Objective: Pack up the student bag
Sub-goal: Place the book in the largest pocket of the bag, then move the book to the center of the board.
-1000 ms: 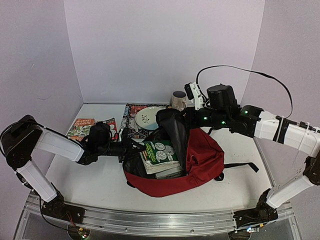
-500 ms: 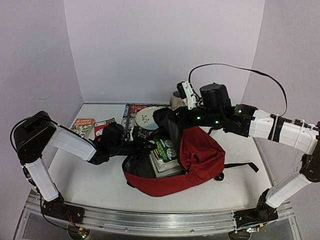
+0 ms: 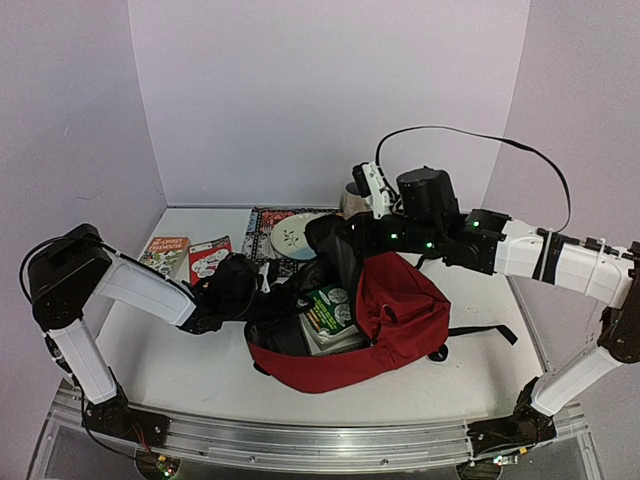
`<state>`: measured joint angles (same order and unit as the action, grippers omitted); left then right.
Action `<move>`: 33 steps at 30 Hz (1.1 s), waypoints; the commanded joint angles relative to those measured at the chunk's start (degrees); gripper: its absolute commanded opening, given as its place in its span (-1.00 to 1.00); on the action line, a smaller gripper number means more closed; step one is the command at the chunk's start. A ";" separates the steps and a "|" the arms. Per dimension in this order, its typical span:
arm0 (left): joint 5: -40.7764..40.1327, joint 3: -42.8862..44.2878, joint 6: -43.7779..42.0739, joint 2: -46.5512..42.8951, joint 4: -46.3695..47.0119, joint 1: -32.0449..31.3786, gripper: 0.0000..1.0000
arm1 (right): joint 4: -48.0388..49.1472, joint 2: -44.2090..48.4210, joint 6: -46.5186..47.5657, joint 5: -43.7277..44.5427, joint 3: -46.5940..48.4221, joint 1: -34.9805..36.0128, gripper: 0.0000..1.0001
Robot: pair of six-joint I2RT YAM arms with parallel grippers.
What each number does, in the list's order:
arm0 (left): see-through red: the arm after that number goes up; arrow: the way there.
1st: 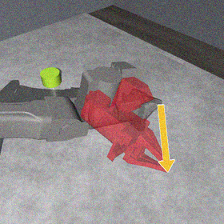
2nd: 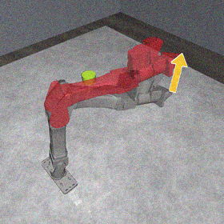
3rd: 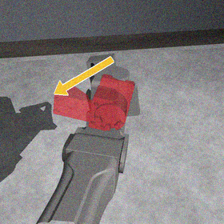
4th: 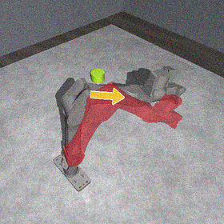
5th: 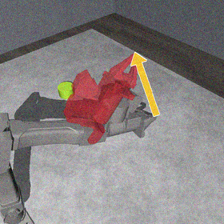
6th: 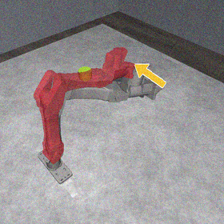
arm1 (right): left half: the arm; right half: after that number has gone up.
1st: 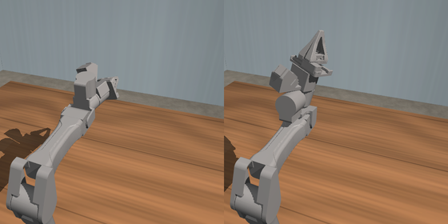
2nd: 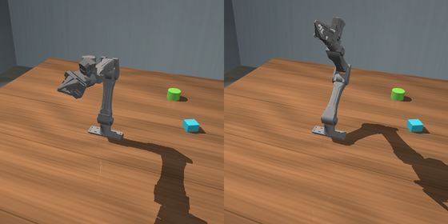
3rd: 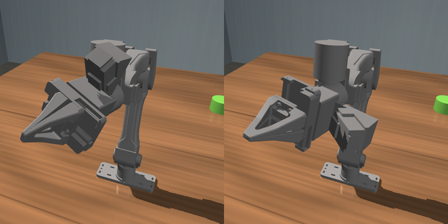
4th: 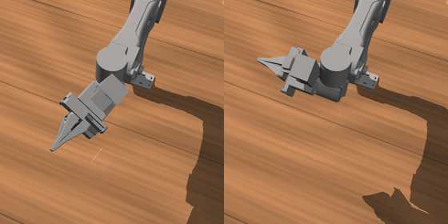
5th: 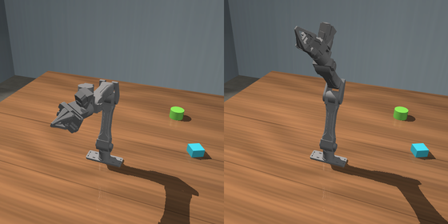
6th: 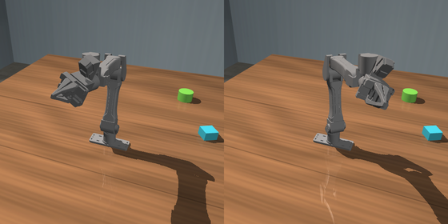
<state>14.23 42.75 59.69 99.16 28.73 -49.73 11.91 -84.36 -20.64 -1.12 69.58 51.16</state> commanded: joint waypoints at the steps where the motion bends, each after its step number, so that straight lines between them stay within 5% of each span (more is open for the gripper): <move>1: -13.16 4.83 -12.09 -6.34 -13.41 -2.14 0.33 | 3.96 0.38 1.13 3.27 -0.71 0.25 -1.00; 13: -30.43 10.43 -21.90 -18.49 -34.57 -2.81 0.99 | 2.86 -1.00 -2.74 4.86 -8.33 -4.88 -0.90; 21: -29.86 11.90 -23.75 -18.97 -43.07 9.90 0.99 | 3.03 -3.57 -4.59 4.15 -13.14 -8.54 -0.81; 33: -33.33 25.07 -28.53 -0.43 -54.28 21.80 0.99 | 4.79 -8.59 -4.58 4.27 -15.77 -10.67 -0.57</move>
<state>-18.16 61.61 34.14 93.66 -20.65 -30.84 16.08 -92.38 -24.96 2.20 55.03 40.83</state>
